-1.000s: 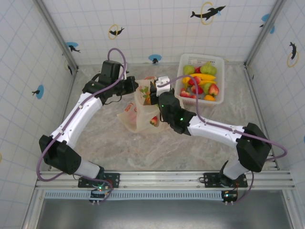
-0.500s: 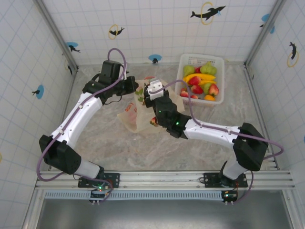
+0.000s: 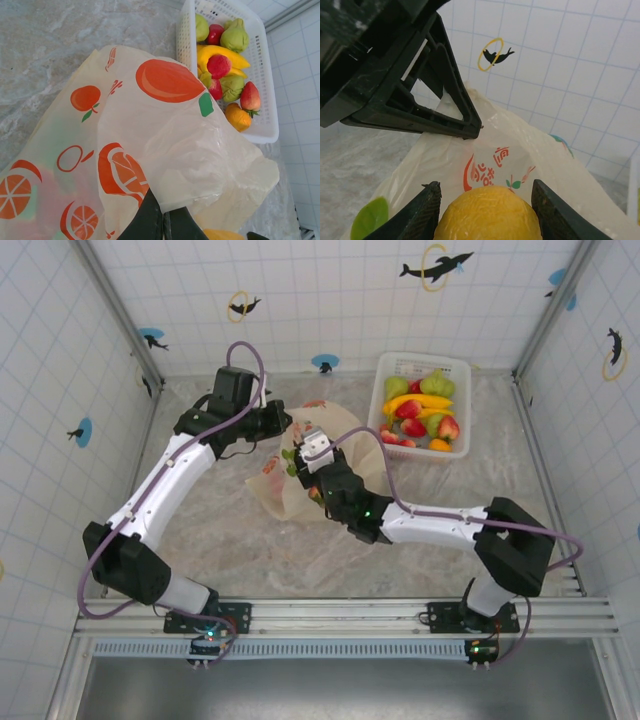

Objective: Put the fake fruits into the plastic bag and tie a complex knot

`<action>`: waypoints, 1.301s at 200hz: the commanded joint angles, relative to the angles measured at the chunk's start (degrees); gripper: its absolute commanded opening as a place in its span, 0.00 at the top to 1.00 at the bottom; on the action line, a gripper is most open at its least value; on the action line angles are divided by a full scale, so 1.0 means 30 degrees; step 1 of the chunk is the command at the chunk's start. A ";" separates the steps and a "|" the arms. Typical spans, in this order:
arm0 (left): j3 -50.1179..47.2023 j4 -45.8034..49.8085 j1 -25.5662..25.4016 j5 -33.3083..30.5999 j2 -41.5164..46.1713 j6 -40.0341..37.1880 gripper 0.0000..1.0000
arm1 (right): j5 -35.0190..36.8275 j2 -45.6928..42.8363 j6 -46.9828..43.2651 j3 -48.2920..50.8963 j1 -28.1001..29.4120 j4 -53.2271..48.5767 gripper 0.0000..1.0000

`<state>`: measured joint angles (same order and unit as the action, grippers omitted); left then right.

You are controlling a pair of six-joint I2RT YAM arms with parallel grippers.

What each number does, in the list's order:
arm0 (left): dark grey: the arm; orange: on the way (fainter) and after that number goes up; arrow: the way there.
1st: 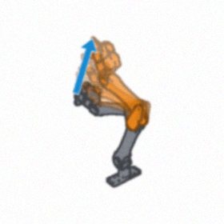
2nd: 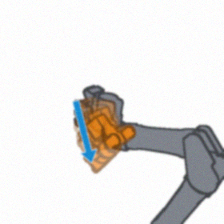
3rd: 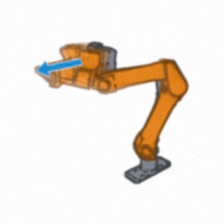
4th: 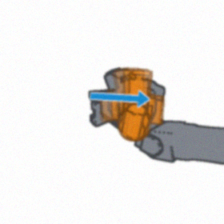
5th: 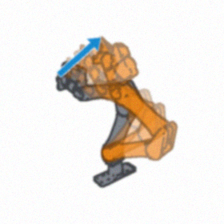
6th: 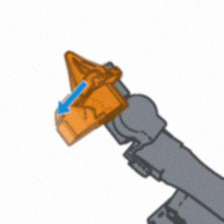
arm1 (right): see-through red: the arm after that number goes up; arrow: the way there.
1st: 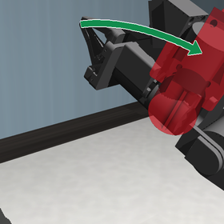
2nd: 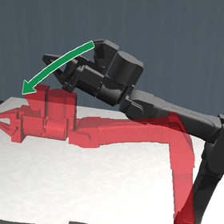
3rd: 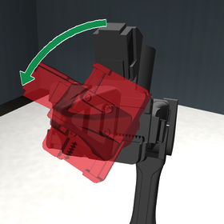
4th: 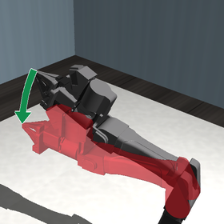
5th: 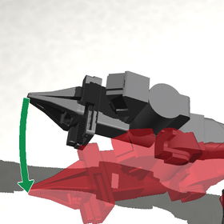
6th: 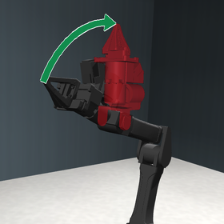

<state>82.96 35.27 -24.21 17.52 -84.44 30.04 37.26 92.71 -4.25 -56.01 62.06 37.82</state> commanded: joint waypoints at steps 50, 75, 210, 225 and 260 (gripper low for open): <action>0.0473 -0.0153 0.0166 0.0543 0.0214 -0.0368 1.00 | -0.4237 0.1947 0.3388 -0.2005 -0.2934 -0.1680 0.49; 0.0417 -0.0125 0.0181 0.0525 0.0192 -0.0386 1.00 | -0.4560 0.2273 0.4022 -0.2523 -0.3528 -0.2205 0.44; 0.0392 -0.0242 0.0159 0.0108 -0.0146 -0.0251 1.00 | -0.5066 -0.1283 0.5703 -0.2844 -0.3787 -0.6450 0.19; 0.0338 -0.0291 0.0175 0.0137 -0.0145 -0.0201 1.00 | -0.5497 -0.1956 0.6236 -0.2758 -0.3820 -0.6797 0.18; 0.0326 -0.0300 0.0161 0.0093 -0.0123 -0.0189 1.00 | -0.7084 -0.3861 0.6952 -0.2668 -0.3856 -0.8241 0.18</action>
<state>82.96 35.11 -24.21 18.37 -84.49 29.98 19.57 85.67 13.93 -62.65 50.89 17.10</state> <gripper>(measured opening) 0.055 0.818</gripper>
